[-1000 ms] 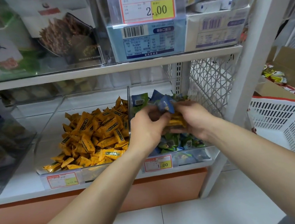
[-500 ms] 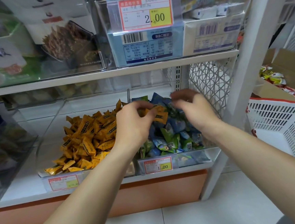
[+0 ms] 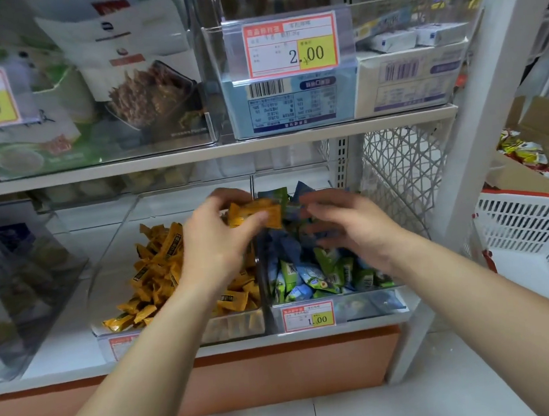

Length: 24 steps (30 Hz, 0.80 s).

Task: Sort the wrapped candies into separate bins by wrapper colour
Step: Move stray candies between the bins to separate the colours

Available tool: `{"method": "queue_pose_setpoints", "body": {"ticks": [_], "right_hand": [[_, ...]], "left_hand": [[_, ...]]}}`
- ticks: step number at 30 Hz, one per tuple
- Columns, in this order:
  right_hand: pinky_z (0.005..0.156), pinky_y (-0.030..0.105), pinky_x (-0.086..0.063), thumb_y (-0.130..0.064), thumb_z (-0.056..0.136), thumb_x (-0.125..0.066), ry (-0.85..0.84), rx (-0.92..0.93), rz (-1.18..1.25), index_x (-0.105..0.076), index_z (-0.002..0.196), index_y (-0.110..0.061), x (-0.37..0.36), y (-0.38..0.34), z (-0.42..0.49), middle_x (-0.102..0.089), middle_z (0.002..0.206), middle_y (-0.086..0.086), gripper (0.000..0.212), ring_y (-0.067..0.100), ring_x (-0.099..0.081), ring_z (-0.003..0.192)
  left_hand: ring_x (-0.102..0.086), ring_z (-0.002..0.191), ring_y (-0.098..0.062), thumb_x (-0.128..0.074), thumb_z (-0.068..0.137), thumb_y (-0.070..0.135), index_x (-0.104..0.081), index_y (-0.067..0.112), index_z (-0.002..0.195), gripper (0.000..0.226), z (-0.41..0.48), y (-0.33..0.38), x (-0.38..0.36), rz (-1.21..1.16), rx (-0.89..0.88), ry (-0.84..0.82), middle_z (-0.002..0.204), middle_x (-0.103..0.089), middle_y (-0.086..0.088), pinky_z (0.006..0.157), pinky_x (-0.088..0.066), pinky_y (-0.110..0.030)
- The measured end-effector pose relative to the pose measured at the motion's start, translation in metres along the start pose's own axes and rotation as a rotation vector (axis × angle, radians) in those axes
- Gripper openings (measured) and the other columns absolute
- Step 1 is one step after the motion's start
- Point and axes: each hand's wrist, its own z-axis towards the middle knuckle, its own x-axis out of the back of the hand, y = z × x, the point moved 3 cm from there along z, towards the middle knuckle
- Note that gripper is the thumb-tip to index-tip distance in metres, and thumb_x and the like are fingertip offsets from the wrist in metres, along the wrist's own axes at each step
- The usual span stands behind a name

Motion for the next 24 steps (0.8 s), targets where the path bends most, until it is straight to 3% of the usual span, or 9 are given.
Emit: {"method": "queue_pose_setpoints", "body": {"ticks": [1, 3, 6, 9, 12, 15, 19, 22, 24], "right_hand": [[0.068, 0.026, -0.053, -0.012, 0.092, -0.067, 0.099, 0.042, -0.160, -0.072, 0.101, -0.023, 0.011, 0.001, 0.004, -0.075, 0.096, -0.001, 0.015, 0.019, -0.069, 0.090], [0.079, 0.029, -0.051, -0.013, 0.090, -0.069, 0.272, 0.098, -0.481, -0.070, 0.109, -0.019, 0.035, 0.003, 0.010, -0.072, 0.105, 0.000, 0.020, 0.019, -0.066, 0.098], [0.083, 0.023, -0.041, -0.020, 0.088, -0.071, 0.348, 0.088, -0.807, -0.061, 0.128, -0.015, 0.060, 0.011, 0.025, -0.061, 0.127, 0.010, 0.042, 0.021, -0.060, 0.107], [0.094, 0.027, -0.039, -0.040, 0.089, -0.067, 0.263, -0.062, -1.003, -0.042, 0.147, -0.023, 0.067, 0.031, 0.043, -0.039, 0.148, 0.011, 0.065, 0.032, -0.049, 0.128], [0.111, 0.041, -0.036, -0.052, 0.093, -0.056, 0.144, -0.095, -1.176, -0.027, 0.153, -0.021, 0.067, 0.048, 0.062, -0.025, 0.156, 0.011, 0.074, 0.036, -0.037, 0.138], [0.110, 0.045, -0.035, -0.062, 0.090, -0.054, 0.193, -0.146, -1.148, -0.025, 0.153, -0.016, 0.072, 0.047, 0.084, -0.025, 0.154, 0.015, 0.083, 0.038, -0.036, 0.138], [0.101, 0.041, -0.045, -0.076, 0.081, -0.052, 0.114, -0.266, -1.167, -0.028, 0.152, -0.014, 0.071, 0.047, 0.106, -0.041, 0.150, 0.018, 0.097, 0.034, -0.050, 0.127], [0.090, 0.037, -0.049, -0.080, 0.080, -0.047, 0.098, -0.258, -1.293, -0.049, 0.138, -0.015, 0.071, 0.050, 0.110, -0.058, 0.135, 0.015, 0.087, 0.030, -0.060, 0.110], [0.087, 0.037, -0.049, -0.082, 0.082, -0.042, 0.124, -0.240, -1.379, -0.054, 0.133, -0.017, 0.072, 0.055, 0.111, -0.058, 0.130, 0.017, 0.083, 0.032, -0.061, 0.107]], "left_hand": [[-0.061, 0.082, 0.009, -0.079, 0.078, 0.044, -0.065, 0.038, 0.097, 0.024, 0.002, -0.007, 0.011, 0.124, -0.008, 0.053, 0.092, -0.067, 0.022, 0.070, -0.043, -0.008], [-0.063, 0.088, -0.005, -0.076, 0.083, 0.040, -0.066, 0.032, 0.111, 0.031, 0.006, -0.027, 0.027, 0.346, 0.040, 0.114, 0.104, -0.070, 0.008, 0.071, -0.046, -0.022], [-0.050, 0.128, -0.032, -0.068, 0.090, 0.041, -0.059, 0.020, 0.133, 0.048, 0.009, -0.043, 0.025, 0.526, 0.116, 0.029, 0.140, -0.054, -0.010, 0.100, -0.045, -0.043], [-0.055, 0.121, -0.023, -0.059, 0.089, 0.056, -0.059, 0.025, 0.130, 0.052, 0.000, -0.018, -0.001, 0.474, -0.078, -0.060, 0.134, -0.060, -0.002, 0.098, -0.050, -0.040], [-0.058, 0.110, -0.006, -0.055, 0.081, 0.068, -0.064, 0.032, 0.120, 0.054, -0.018, 0.006, -0.036, 0.331, -0.290, -0.295, 0.120, -0.066, 0.012, 0.092, -0.052, -0.030], [-0.054, 0.121, -0.014, -0.051, 0.083, 0.070, -0.056, 0.030, 0.131, 0.063, -0.032, 0.008, -0.068, 0.500, -0.407, -0.454, 0.133, -0.060, 0.009, 0.096, -0.051, -0.034], [-0.058, 0.116, -0.022, -0.045, 0.086, 0.064, -0.059, 0.029, 0.127, 0.056, -0.028, 0.005, -0.084, 0.715, -0.471, -0.439, 0.127, -0.064, 0.005, 0.096, -0.047, -0.037], [-0.060, 0.110, -0.021, -0.046, 0.082, 0.062, -0.067, 0.030, 0.115, 0.050, -0.015, -0.001, -0.075, 0.790, -0.471, -0.345, 0.114, -0.068, 0.008, 0.106, -0.037, -0.040], [-0.059, 0.109, -0.019, -0.049, 0.080, 0.064, -0.067, 0.032, 0.113, 0.050, -0.006, -0.011, -0.066, 0.762, -0.405, -0.327, 0.110, -0.068, 0.009, 0.106, -0.035, -0.039]]}}
